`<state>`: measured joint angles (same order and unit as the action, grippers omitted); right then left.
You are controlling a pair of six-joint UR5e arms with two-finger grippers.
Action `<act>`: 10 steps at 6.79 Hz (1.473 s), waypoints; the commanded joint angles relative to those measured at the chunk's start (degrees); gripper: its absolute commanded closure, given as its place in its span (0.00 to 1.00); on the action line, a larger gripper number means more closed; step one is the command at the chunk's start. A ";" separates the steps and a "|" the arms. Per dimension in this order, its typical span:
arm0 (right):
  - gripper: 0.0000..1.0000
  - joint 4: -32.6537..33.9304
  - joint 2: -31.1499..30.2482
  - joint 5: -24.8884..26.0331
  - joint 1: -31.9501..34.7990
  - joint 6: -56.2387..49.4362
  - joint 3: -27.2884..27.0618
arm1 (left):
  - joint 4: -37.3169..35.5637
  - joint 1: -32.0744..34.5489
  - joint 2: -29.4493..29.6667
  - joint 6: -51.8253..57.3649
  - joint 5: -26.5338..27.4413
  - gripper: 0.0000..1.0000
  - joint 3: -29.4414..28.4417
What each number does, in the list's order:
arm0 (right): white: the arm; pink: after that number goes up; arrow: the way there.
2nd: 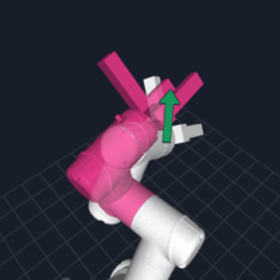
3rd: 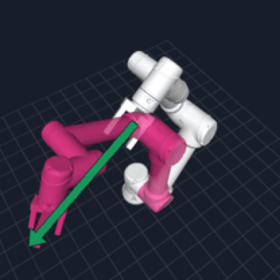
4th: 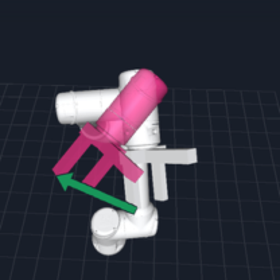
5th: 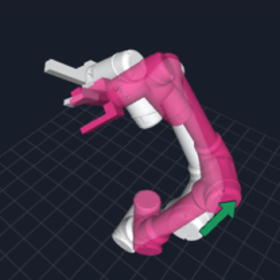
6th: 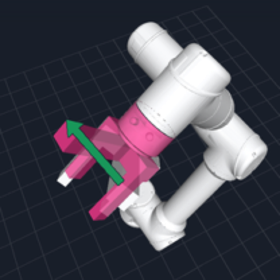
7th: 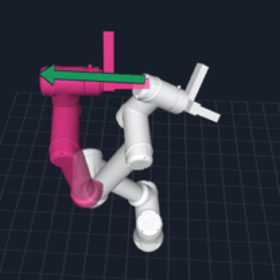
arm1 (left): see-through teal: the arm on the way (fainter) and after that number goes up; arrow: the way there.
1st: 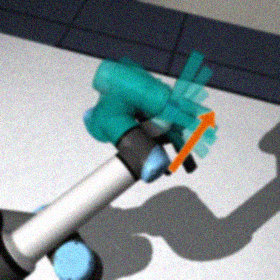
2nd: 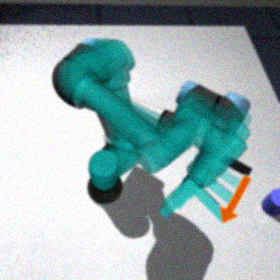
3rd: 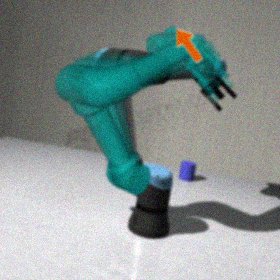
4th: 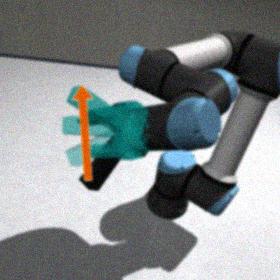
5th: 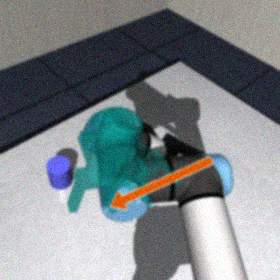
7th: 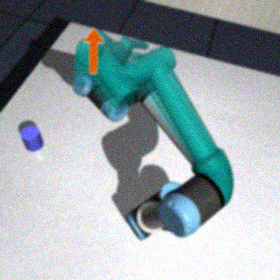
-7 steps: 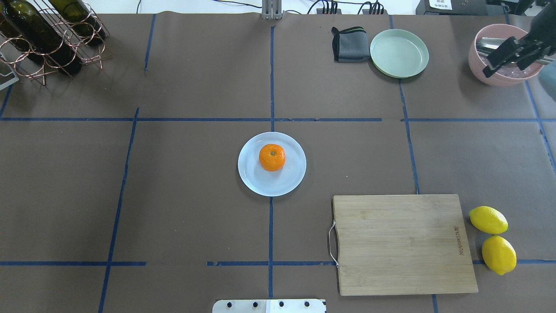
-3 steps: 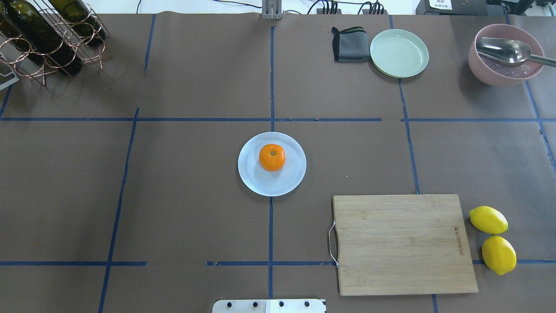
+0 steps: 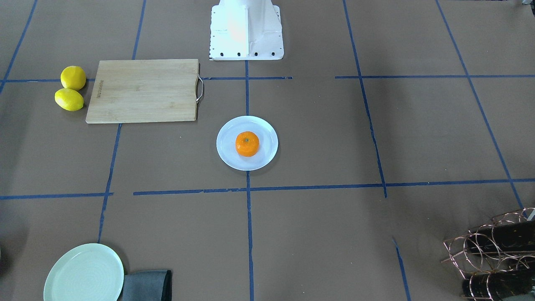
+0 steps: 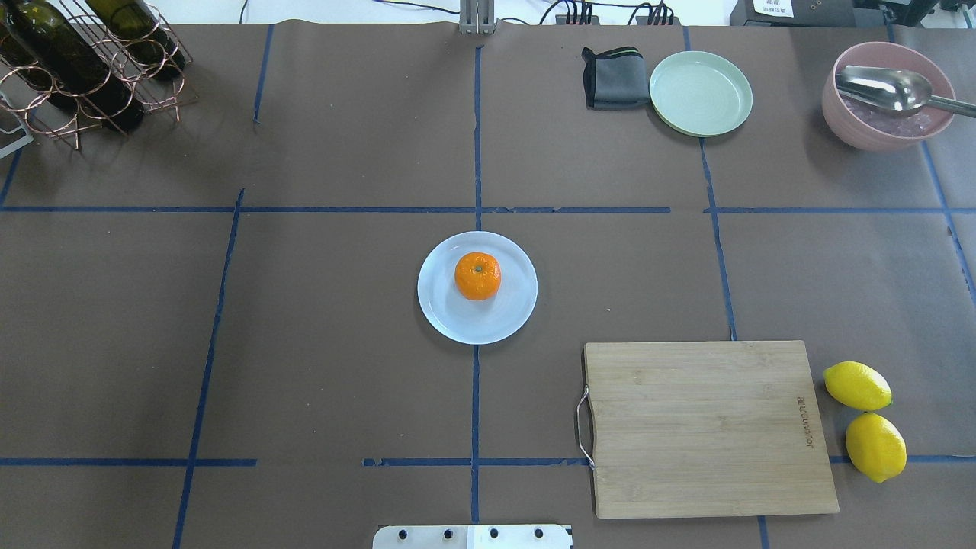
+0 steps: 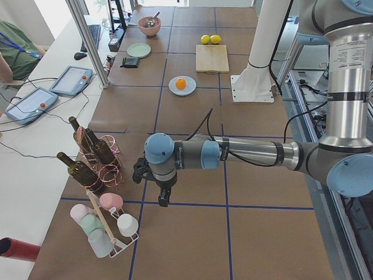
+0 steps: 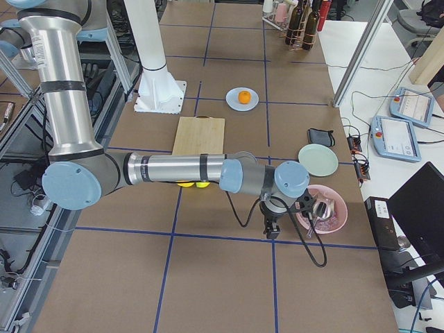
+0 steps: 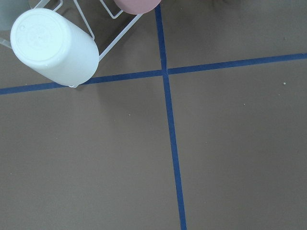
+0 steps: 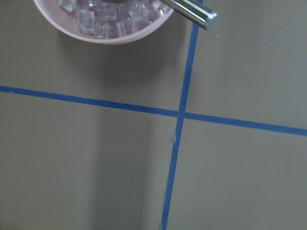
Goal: Pick orange to plate
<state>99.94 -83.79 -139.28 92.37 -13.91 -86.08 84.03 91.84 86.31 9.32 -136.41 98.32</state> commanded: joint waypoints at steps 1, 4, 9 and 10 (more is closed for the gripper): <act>0.00 -11.60 -7.83 0.41 0.79 0.81 0.47 | 0.00 0.00 -0.09 -0.01 0.09 0.00 0.11; 0.00 -13.64 -6.05 0.32 1.32 9.87 0.13 | 0.00 0.00 0.26 -0.01 0.09 0.00 -0.41; 0.00 -10.55 -5.16 0.15 1.50 10.04 -0.67 | 0.00 0.00 0.35 -0.01 0.09 0.00 -0.59; 0.00 -10.64 -5.07 0.23 1.50 10.31 -0.67 | 0.00 0.00 0.35 -0.01 0.09 0.00 -0.59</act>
<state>89.34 -88.93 -139.11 93.86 -3.86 -86.74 84.02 91.85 86.63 9.32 -136.35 97.77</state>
